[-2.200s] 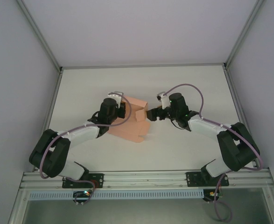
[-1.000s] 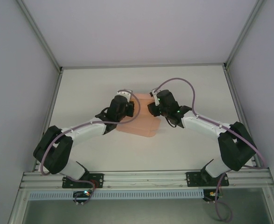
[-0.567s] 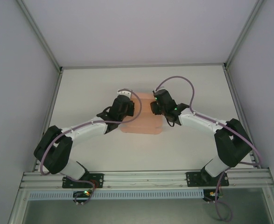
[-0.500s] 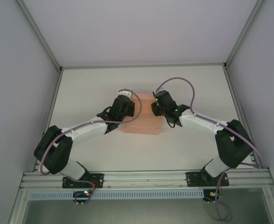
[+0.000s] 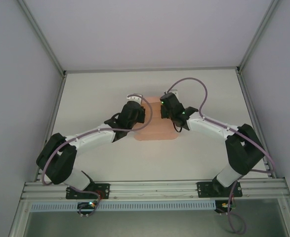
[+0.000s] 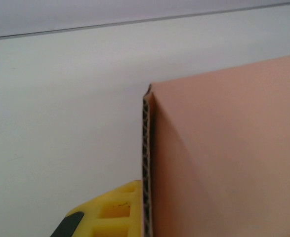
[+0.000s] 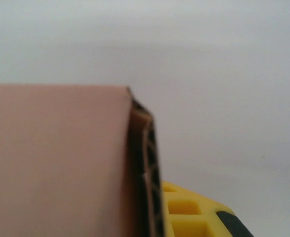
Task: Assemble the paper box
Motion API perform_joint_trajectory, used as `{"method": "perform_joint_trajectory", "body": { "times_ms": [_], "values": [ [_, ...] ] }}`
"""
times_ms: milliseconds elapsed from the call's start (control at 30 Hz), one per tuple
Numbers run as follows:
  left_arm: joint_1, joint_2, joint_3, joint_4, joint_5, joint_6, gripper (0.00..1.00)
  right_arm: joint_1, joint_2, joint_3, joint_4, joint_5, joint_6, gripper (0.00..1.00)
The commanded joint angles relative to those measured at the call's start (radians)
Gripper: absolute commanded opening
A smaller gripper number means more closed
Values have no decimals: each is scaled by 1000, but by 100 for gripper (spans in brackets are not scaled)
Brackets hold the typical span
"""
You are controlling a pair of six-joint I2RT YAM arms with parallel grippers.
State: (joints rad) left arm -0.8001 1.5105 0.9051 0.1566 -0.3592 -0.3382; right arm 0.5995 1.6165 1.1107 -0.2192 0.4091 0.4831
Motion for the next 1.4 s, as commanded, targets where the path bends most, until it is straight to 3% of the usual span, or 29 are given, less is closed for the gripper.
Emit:
{"method": "perform_joint_trajectory", "body": {
  "times_ms": [0,133,367,467,567,633,667,733,833,1000,1200,1367],
  "values": [
    [9,8,37,-71,-93,-60,0,-44,47,47,-168,302,202,0],
    [7,12,45,-89,-100,-69,0,-47,69,67,-194,365,179,0],
    [6,28,66,-100,-88,-85,0,-51,72,123,-304,409,291,0],
    [6,35,73,-109,-74,-80,0,-39,75,104,-185,419,97,18],
    [9,34,73,-115,-82,-70,0,-57,17,-15,87,152,-143,21],
    [14,35,72,-118,-81,-69,0,-83,-39,-90,204,-48,-222,34],
    [17,36,74,-122,-77,-68,0,-97,-66,-114,234,-139,-241,43],
    [23,38,72,-123,-71,-74,0,-122,-121,-149,272,-331,-291,48],
    [31,39,69,-112,-47,-81,0,-127,-179,-161,265,-494,-340,58],
    [39,47,75,-118,-30,-88,0,-127,-215,-179,244,-570,-343,70],
    [47,36,66,-117,-10,-95,0,-128,-237,-207,220,-510,-341,67],
    [50,34,64,-108,25,-88,0,-137,-167,-172,206,-493,-355,64]
  ]
}}
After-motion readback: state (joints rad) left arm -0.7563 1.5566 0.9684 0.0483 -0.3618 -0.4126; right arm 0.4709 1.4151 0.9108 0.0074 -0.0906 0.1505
